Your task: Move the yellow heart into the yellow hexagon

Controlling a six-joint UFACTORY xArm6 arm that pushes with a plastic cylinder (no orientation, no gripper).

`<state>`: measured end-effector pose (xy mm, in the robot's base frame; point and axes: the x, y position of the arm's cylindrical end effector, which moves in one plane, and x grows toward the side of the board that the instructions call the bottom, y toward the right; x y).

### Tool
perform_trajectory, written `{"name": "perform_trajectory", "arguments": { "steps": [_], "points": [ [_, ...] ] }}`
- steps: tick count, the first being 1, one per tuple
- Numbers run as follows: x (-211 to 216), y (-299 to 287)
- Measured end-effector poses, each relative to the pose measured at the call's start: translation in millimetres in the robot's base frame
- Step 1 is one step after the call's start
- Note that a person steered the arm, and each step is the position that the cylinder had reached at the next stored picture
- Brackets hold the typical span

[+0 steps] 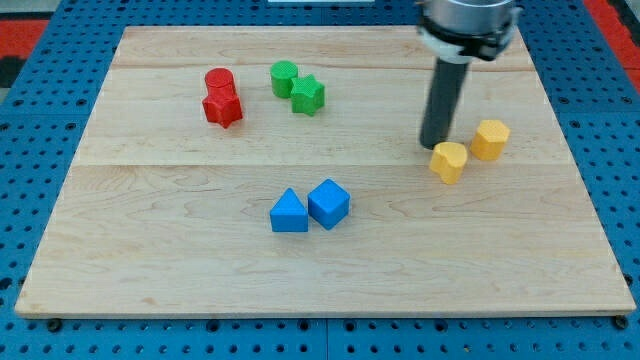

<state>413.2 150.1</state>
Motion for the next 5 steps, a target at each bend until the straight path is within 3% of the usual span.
{"name": "perform_trajectory", "arguments": {
  "steps": [1,3,5],
  "points": [
    [11,-12],
    [27,-88],
    [57,-41]
  ]
}}
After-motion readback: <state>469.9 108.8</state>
